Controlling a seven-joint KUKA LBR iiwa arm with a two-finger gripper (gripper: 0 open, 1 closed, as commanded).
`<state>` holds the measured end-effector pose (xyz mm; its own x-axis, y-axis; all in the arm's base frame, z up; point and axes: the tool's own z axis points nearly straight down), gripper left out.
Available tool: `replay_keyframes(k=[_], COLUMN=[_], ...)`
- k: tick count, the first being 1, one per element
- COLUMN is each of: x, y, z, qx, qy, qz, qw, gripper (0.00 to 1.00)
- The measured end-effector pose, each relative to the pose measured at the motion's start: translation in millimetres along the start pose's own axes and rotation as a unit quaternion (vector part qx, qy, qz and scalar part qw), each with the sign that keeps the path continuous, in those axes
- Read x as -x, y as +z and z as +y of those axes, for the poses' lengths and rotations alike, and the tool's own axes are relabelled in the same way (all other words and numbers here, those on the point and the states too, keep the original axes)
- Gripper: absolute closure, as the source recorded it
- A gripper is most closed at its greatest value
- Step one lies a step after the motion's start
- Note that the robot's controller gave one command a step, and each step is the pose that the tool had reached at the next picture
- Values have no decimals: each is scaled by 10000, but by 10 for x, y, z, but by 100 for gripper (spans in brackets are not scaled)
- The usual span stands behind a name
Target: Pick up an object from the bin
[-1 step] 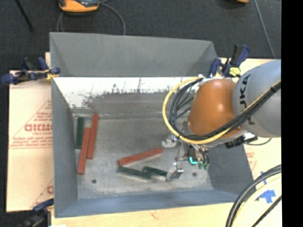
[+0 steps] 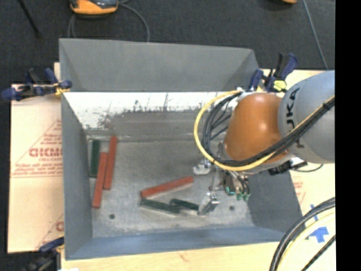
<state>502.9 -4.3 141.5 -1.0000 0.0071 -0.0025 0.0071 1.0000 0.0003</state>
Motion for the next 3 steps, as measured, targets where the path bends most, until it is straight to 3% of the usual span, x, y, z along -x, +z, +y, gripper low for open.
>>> replay_keyframes(k=[1,2,3], x=[-60,-60,102], y=[629,629,536], z=[38,38,326], qx=[7,7,-11], qy=[494,494,426], qz=[-7,-7,3], qw=[9988,9988,9991], gripper=[100,100,100])
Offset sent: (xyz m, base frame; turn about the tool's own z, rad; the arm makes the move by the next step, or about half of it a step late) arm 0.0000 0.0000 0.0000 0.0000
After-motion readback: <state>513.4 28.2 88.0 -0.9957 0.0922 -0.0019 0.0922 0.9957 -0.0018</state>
